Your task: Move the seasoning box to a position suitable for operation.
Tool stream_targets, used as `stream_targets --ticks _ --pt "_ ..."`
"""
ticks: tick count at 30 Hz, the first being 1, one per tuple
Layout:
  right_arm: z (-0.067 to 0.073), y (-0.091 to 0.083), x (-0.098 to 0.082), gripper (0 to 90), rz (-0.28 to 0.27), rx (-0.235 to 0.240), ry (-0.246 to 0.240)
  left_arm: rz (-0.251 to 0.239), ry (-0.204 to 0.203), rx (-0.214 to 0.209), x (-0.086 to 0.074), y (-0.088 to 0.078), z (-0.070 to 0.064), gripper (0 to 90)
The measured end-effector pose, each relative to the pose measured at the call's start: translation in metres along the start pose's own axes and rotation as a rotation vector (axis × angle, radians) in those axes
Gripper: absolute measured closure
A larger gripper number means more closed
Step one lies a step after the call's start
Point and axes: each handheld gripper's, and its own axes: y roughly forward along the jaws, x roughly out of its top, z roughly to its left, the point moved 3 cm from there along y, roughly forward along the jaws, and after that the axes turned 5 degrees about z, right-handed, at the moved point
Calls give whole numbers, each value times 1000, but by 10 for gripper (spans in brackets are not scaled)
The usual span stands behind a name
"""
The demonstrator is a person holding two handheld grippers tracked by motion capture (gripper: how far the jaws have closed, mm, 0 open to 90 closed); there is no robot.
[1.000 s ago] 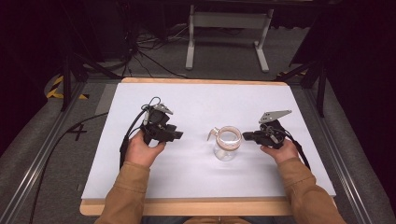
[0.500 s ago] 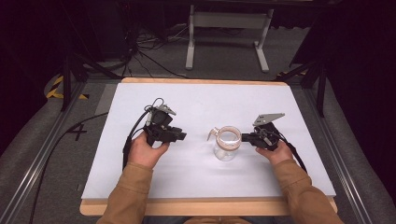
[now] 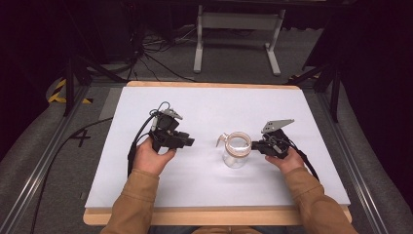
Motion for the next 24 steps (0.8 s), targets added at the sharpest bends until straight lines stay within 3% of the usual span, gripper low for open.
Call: stream_targets --ticks 9,24 --pt "8 -3 -3 896 29 10 -30 0 6 -12 5 3 0 638" --pt "44 -4 -6 896 67 51 -117 -19 21 -34 17 7 1 651"
